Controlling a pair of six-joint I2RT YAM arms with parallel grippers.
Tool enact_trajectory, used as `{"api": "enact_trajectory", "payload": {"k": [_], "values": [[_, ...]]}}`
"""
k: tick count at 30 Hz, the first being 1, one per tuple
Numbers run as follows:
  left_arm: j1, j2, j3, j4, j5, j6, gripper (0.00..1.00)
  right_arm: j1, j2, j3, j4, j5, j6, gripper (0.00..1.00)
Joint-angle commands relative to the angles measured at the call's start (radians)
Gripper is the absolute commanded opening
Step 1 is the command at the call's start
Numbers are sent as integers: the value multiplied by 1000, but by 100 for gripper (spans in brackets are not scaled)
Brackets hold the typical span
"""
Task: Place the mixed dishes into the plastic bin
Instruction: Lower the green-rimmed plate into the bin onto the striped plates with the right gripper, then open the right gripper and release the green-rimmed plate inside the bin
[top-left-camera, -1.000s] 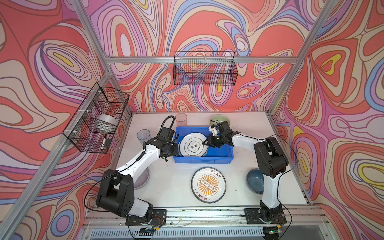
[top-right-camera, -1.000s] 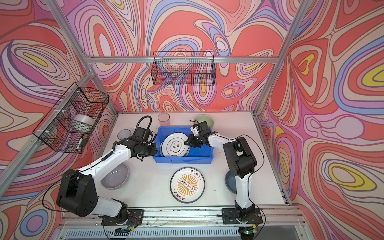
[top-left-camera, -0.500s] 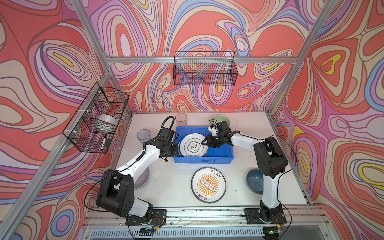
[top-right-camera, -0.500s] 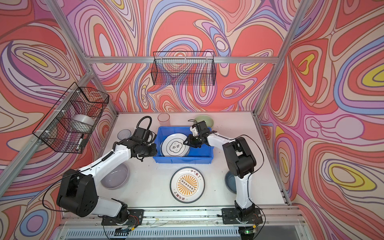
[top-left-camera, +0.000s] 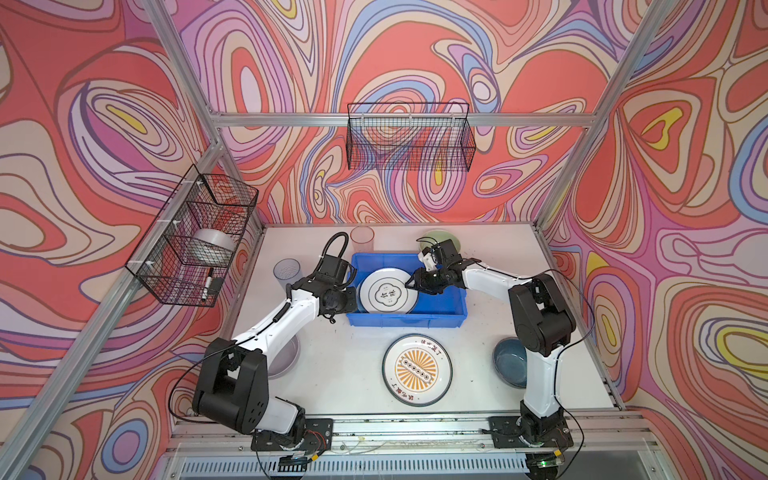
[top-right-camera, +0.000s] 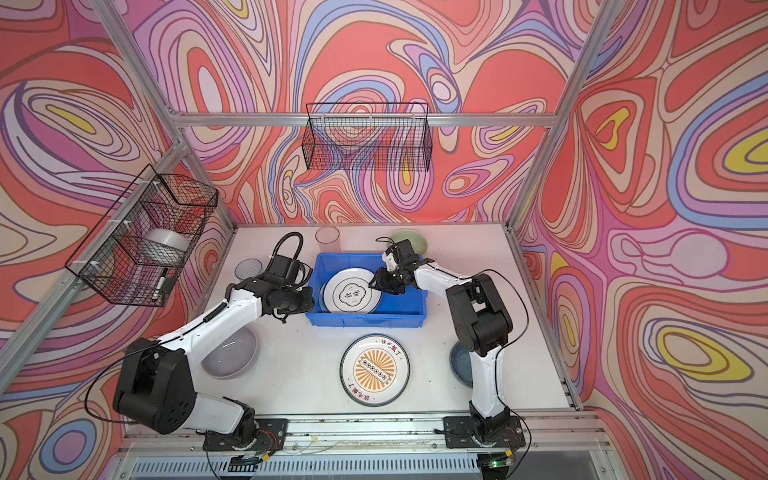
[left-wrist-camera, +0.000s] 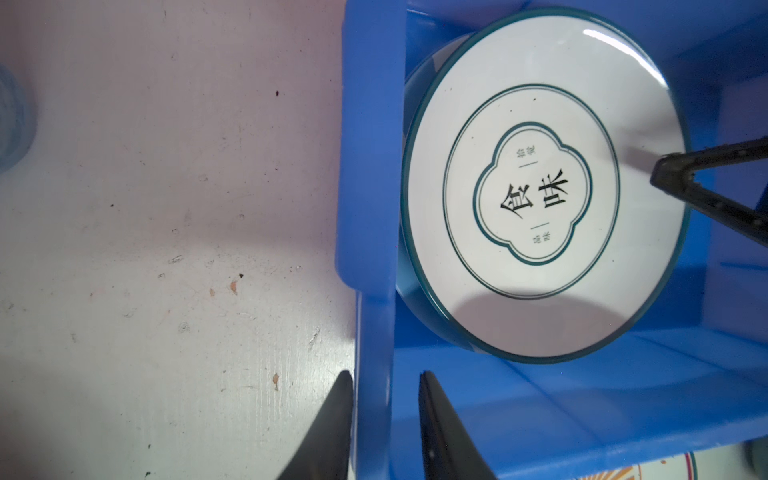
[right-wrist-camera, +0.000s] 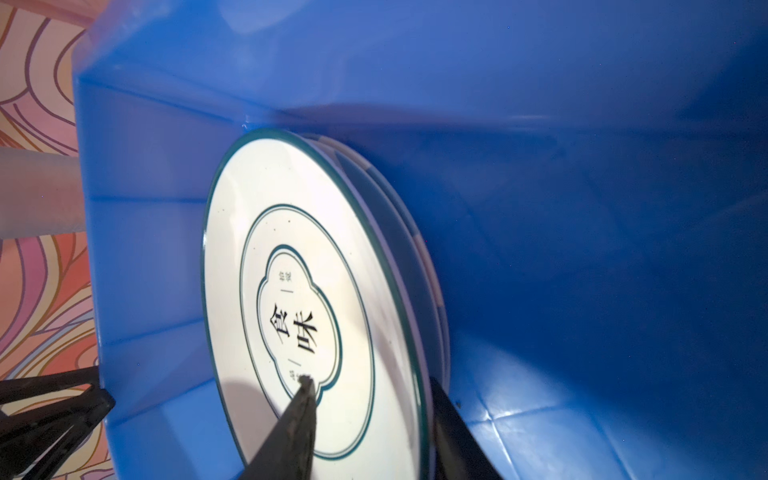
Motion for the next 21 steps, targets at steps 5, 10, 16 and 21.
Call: {"api": "enact_trajectory", "payload": {"k": [5, 10, 16, 21], "values": [[9, -20, -7, -4, 2, -6, 32, 7, -5, 38, -44, 34, -31, 49], [11, -43, -10, -12, 1, 2, 33, 7, -20, 41, -68, 59, -47, 49], [10, -76, -11, -33, 3, 7, 38, 6, -54, 42, -103, 110, -74, 51], [11, -123, -18, -57, 22, 37, 46, 7, -97, 29, -116, 185, -80, 50]]}}
